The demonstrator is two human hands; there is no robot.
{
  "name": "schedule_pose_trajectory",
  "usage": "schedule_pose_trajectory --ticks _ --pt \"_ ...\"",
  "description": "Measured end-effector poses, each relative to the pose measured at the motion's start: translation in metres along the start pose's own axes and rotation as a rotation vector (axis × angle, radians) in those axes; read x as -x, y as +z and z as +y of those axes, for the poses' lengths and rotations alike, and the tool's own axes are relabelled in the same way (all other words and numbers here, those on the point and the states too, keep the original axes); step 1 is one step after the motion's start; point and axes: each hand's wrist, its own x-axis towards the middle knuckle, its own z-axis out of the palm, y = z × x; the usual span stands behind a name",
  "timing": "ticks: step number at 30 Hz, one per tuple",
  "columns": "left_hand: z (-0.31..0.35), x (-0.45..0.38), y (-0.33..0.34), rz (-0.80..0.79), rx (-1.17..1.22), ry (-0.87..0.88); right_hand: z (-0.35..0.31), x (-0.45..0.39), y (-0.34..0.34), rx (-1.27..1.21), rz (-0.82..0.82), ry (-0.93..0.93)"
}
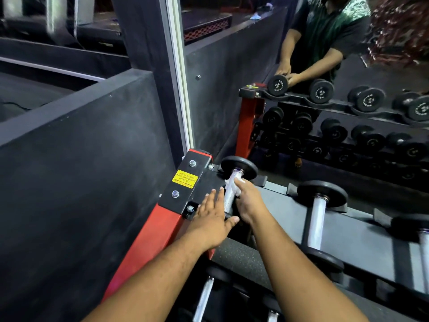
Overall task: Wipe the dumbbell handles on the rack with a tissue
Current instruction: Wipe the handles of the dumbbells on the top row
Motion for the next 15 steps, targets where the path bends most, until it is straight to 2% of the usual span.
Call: schedule_pose_trajectory --ticks 1,3,5,9,11,13,15 --pt "0.0 0.0 0.0 0.002 -0.002 0.0 -0.002 -0.002 0.003 -0.1 0.001 0.077" --pt "0.0 0.0 -0.001 0.004 0.0 0.001 -0.003 0.004 0.005 -0.093 -0.034 0.185" --pt "-0.001 0.0 0.0 0.008 0.001 0.003 -0.003 0.007 0.0 -0.061 -0.057 0.201" --pt "-0.001 0.0 0.002 0.021 -0.008 0.002 -0.016 -0.001 0.003 -0.205 0.093 0.154" --pt "0.0 0.001 0.002 0.017 -0.017 0.0 -0.014 -0.006 0.009 -0.223 0.099 0.189" --pt "0.0 -0.001 0.001 0.017 -0.02 0.0 -0.005 -0.001 0.012 -0.165 0.003 0.254" --pt "-0.001 -0.002 0.001 0.021 -0.012 0.003 -0.001 0.012 0.005 -0.001 -0.053 0.266"
